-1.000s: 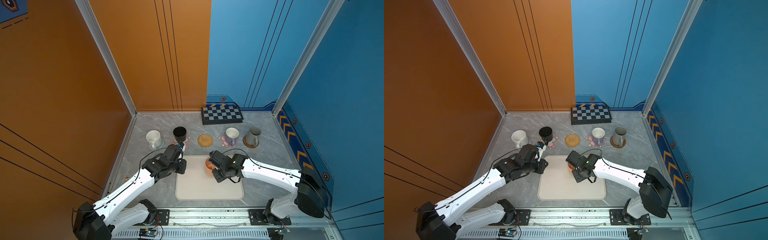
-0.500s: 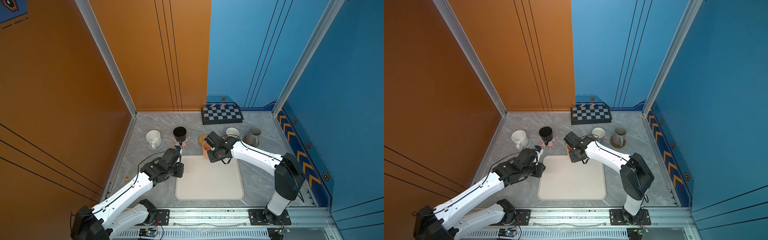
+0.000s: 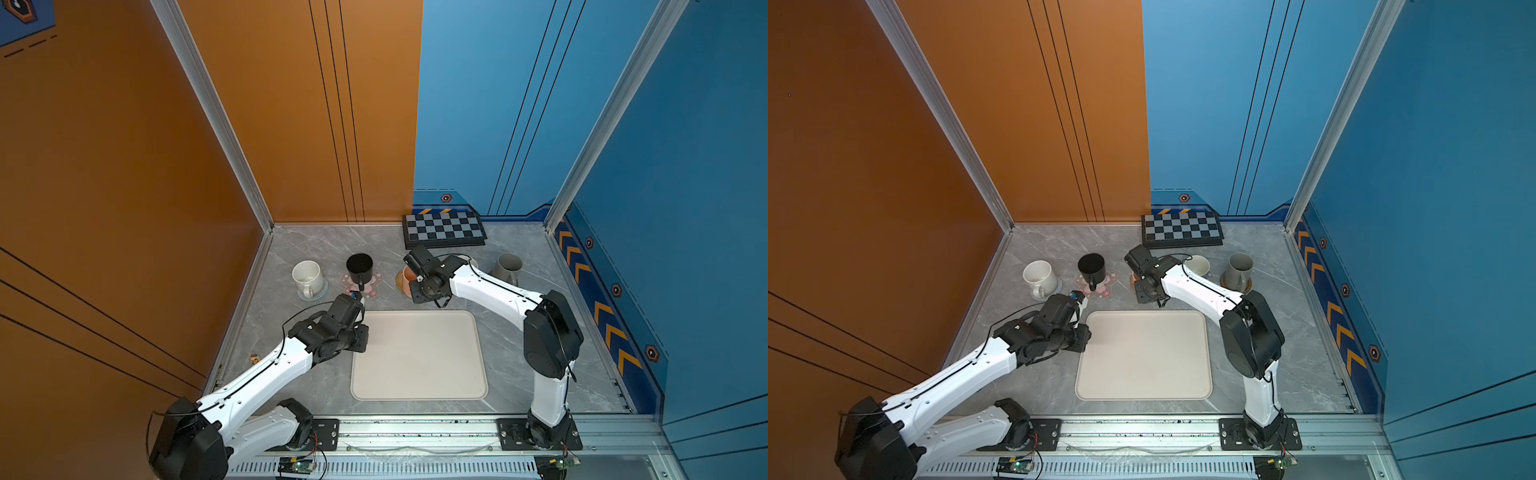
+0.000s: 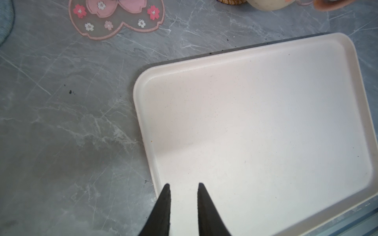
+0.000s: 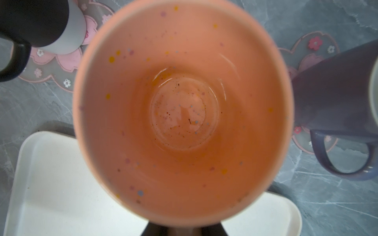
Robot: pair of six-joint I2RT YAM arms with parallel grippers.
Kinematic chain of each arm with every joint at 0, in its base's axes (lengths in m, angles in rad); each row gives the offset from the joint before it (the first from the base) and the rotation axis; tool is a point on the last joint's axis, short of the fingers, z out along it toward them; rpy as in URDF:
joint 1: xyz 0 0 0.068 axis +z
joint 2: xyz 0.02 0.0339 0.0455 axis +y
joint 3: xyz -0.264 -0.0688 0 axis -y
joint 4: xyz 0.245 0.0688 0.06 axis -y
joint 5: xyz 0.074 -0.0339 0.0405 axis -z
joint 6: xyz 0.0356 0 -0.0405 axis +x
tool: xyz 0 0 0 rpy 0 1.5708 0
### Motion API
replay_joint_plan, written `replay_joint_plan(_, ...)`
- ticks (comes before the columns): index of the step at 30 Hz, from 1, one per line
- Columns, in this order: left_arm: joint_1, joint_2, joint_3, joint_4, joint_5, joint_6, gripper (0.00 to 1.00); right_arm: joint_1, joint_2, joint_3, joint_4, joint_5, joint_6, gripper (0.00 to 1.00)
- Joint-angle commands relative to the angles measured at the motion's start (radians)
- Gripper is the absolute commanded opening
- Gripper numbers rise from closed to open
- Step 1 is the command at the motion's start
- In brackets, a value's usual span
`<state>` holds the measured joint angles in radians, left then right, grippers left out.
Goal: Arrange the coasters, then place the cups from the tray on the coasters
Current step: 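Lift the pink mug with the right gripper and carry it toward the far coasters, then hold the pink mug above the rattan coaster with the right gripper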
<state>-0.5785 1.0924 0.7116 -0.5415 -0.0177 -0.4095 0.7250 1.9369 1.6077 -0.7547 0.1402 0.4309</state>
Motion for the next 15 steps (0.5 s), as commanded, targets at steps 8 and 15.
replay_joint_plan(8, 0.023, 0.074, 0.001, 0.057, 0.042, -0.008, 0.24, -0.016, 0.046, 0.12, 0.031, 0.088, 0.011, 0.0)
replay_joint_plan(15, 0.049, 0.074, 0.003, 0.065, 0.062, -0.008, 0.24, -0.054, 0.084, 0.162, 0.04, 0.067, -0.004, 0.0)
